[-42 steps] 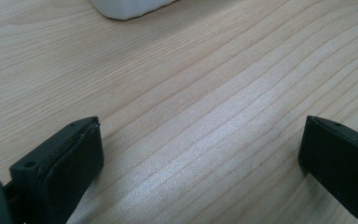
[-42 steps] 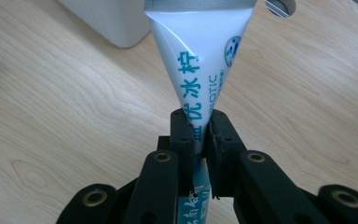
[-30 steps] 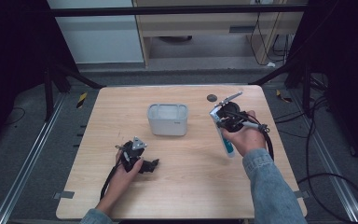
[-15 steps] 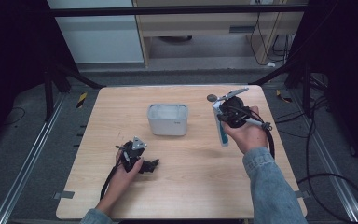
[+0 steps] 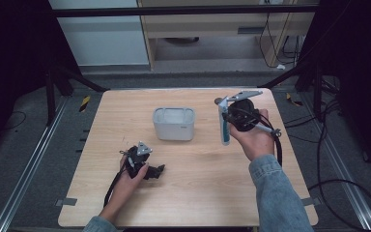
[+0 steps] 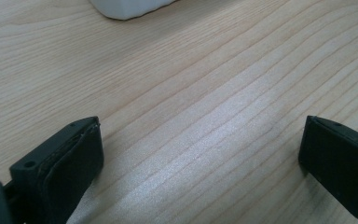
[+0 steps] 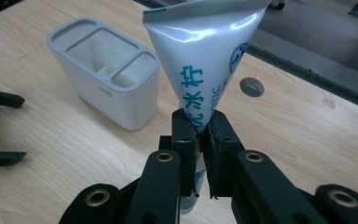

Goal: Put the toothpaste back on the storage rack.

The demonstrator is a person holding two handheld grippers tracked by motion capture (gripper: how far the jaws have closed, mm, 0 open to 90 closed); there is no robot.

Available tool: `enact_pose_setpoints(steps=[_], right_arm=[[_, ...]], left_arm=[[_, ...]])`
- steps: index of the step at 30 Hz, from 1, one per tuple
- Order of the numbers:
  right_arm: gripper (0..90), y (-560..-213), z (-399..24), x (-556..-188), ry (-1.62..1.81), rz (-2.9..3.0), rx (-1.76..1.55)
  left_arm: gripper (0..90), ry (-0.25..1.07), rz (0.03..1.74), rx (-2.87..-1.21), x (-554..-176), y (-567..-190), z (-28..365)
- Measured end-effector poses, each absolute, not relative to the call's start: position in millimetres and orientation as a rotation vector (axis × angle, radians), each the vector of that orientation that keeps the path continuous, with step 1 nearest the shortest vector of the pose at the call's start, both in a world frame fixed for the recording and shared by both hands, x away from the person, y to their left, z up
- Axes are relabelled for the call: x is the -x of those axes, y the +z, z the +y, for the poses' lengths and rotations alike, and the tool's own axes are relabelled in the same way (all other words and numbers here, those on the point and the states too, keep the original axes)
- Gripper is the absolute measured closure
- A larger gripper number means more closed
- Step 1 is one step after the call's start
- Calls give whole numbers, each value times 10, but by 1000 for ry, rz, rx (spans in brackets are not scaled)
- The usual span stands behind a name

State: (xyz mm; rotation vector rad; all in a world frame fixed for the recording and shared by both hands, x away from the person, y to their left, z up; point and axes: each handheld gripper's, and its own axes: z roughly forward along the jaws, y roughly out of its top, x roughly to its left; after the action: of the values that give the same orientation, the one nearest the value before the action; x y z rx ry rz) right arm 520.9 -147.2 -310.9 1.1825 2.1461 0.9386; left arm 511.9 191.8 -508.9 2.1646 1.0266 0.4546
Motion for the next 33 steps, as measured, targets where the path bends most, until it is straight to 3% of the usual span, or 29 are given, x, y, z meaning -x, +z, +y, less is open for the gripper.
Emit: enact_pose_setpoints(steps=[33], right_arm=[[832, -2908, -905, -5254, 1189, 2073, -1086]], left_arm=[[0, 453, 1029, -2164, -5111, -5089, 1921]])
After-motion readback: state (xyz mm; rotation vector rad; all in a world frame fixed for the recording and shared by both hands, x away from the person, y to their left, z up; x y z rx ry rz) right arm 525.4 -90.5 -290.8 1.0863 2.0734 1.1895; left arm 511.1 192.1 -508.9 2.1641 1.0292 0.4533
